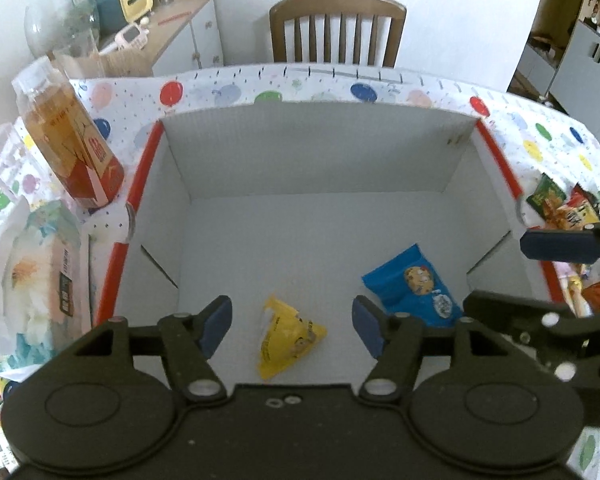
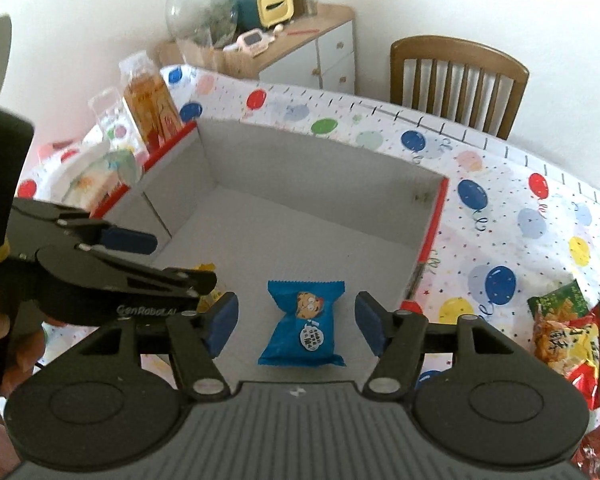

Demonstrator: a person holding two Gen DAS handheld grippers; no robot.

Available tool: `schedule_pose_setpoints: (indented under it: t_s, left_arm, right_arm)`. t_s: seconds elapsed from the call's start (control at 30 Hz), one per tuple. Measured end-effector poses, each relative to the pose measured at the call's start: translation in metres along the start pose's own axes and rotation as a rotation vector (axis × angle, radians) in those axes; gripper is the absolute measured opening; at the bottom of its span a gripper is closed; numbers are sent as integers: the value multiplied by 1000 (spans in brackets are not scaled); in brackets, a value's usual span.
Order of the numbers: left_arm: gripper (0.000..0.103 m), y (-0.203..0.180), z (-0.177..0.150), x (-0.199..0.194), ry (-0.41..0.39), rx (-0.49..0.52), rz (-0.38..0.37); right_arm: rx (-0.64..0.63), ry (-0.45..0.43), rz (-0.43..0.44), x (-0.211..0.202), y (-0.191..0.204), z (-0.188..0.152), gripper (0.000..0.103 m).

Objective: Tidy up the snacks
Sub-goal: 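Carry both packets over the box and open both grippers to drop them, then move both tools back from the box toward the snack pile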

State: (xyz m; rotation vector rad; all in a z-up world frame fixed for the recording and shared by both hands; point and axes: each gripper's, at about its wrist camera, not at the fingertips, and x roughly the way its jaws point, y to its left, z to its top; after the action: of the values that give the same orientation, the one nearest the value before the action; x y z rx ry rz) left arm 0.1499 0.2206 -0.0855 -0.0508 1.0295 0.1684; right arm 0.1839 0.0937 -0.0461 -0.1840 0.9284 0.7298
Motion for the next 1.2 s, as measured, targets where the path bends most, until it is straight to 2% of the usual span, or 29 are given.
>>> schedule_pose_setpoints:
  t_s: [0.2, 0.53, 0.6, 0.77, 0.87, 1.2]
  left_arm:
    - [69, -13, -3, -27, -62, 6, -16]
    - [76, -49, -8, -74, -181, 36, -51]
    - [77, -56, -10, -81, -198, 38, -61]
    - [79, -74, -14, -94, -233, 44, -84]
    - [80, -86, -17, -101, -251, 49, -99]
    - [87, -126, -32, -115, -271, 65, -156]
  right_arm:
    - [33, -53, 26, -29, -10, -4, 69]
    - [90, -170, 30, -86, -30, -25, 71]
    - [110, -196, 25, -97, -38, -32, 76]
    - [153, -247, 20, -124, -55, -48, 78]
    - [175, -272, 18, -138, -63, -59, 86]
    - [229, -310, -1, -173, -89, -102, 86]
